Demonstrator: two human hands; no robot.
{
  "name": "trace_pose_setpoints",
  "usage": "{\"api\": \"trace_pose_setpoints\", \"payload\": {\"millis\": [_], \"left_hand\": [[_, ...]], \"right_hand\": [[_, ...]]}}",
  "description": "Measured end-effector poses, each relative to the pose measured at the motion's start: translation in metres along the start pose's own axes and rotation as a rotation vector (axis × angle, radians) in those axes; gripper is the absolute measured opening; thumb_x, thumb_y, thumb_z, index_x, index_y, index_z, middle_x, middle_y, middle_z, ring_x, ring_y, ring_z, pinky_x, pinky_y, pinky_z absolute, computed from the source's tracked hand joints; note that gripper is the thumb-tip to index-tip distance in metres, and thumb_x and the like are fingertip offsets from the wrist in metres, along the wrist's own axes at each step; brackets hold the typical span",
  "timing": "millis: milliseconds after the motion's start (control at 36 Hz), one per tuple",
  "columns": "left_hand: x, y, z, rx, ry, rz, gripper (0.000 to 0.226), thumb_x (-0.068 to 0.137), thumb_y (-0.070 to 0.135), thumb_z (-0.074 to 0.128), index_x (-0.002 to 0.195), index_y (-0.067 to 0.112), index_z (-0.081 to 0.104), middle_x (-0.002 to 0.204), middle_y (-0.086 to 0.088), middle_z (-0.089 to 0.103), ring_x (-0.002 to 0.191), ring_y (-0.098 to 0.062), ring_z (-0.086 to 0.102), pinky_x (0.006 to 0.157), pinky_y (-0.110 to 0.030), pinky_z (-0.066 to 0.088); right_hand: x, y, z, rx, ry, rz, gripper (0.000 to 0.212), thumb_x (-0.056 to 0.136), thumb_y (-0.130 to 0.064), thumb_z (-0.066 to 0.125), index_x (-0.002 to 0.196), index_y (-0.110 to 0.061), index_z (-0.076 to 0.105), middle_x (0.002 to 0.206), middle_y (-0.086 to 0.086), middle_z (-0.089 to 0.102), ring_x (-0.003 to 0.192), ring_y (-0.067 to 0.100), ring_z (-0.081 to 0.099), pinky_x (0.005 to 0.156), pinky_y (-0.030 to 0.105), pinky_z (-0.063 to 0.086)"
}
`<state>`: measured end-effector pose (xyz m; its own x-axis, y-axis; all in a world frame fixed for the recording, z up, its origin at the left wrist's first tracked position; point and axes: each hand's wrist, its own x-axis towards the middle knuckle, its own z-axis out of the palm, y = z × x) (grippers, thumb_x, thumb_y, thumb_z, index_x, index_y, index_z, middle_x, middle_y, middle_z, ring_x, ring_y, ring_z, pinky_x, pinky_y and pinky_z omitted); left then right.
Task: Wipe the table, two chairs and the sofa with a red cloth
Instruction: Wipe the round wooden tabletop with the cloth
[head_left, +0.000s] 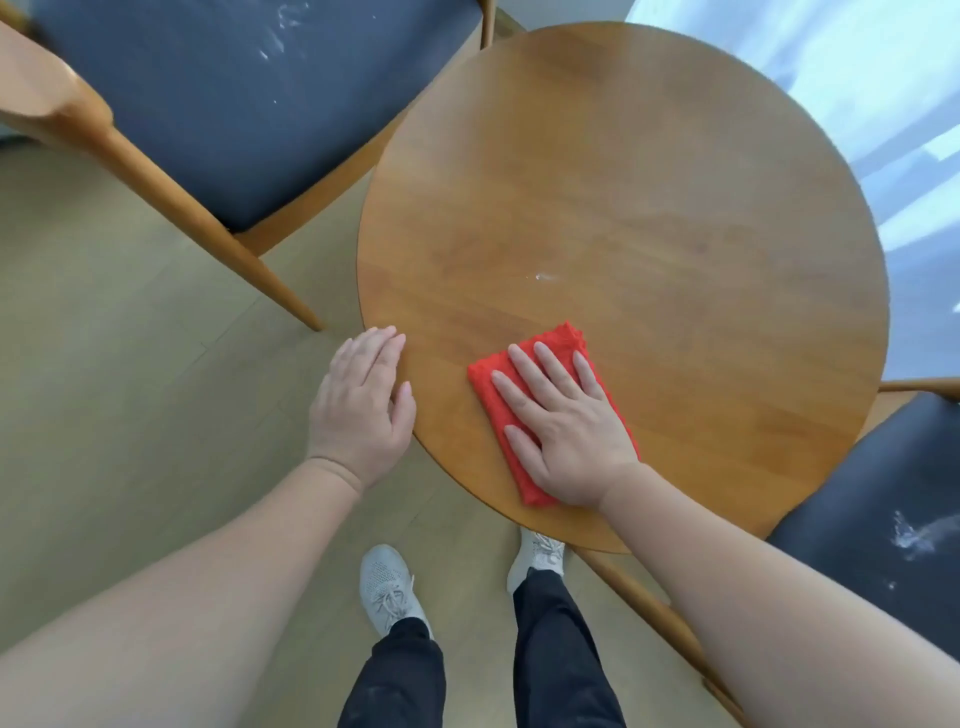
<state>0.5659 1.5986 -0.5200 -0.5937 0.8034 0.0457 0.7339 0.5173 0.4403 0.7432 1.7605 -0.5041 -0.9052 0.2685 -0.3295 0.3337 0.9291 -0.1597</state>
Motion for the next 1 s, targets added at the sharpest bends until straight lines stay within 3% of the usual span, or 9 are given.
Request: {"api": "trace_pose_setpoints", "payload": {"millis": [194, 444, 528, 667, 1000], "left_hand": [[-0.008, -0.009, 0.008, 0.095, -0.103, -0.01, 0.061, 0.095, 0.04, 0.036, 0.14, -0.002, 0.04, 0.149, -0.015, 0.036, 0.138, -0.022, 0.025, 0.116, -0.025, 0.004], [-0.01, -0.012, 0.015, 0.101, -0.097, -0.004, 0.062, 0.095, 0.039, 0.037, 0.141, -0.001, 0.037, 0.151, -0.011, 0.031, 0.139, -0.021, 0.022, 0.117, -0.026, 0.006], [-0.01, -0.013, 0.015, 0.101, -0.094, -0.009, 0.063, 0.099, 0.046, 0.029, 0.141, 0.0, 0.037, 0.15, -0.01, 0.032, 0.14, -0.02, 0.022, 0.117, -0.026, 0.007], [-0.011, -0.017, 0.019, 0.074, -0.069, -0.004, 0.063, 0.101, 0.048, 0.025, 0.142, 0.002, 0.037, 0.15, -0.009, 0.035, 0.145, -0.004, 0.006, 0.119, -0.028, 0.011], [-0.013, -0.022, 0.023, 0.025, -0.039, 0.009, 0.06, 0.102, 0.047, 0.026, 0.142, 0.003, 0.033, 0.15, -0.007, 0.033, 0.145, -0.006, 0.009, 0.119, -0.03, 0.011]], "right_hand": [[0.042, 0.032, -0.023, 0.034, 0.049, 0.03, 0.058, 0.097, -0.049, 0.022, 0.15, -0.03, 0.03, 0.16, -0.002, 0.019, 0.149, 0.023, 0.012, 0.12, 0.047, 0.003], [0.1, 0.078, -0.045, 0.009, 0.106, 0.139, 0.059, 0.097, -0.049, 0.019, 0.153, -0.03, 0.021, 0.162, -0.002, 0.009, 0.149, 0.021, 0.003, 0.12, 0.044, -0.003], [0.113, 0.087, -0.05, 0.0, 0.119, 0.148, 0.058, 0.098, -0.048, 0.02, 0.153, -0.029, 0.02, 0.162, -0.002, 0.008, 0.149, 0.021, 0.003, 0.12, 0.045, -0.002], [0.128, 0.101, -0.057, 0.002, 0.126, 0.149, 0.058, 0.098, -0.049, 0.02, 0.153, -0.029, 0.019, 0.162, -0.002, 0.008, 0.149, 0.021, 0.003, 0.12, 0.044, -0.002], [0.162, 0.109, -0.074, -0.011, 0.118, 0.17, 0.059, 0.099, -0.047, 0.02, 0.154, -0.027, 0.015, 0.163, 0.001, 0.006, 0.149, 0.024, 0.001, 0.12, 0.048, -0.002]]}}
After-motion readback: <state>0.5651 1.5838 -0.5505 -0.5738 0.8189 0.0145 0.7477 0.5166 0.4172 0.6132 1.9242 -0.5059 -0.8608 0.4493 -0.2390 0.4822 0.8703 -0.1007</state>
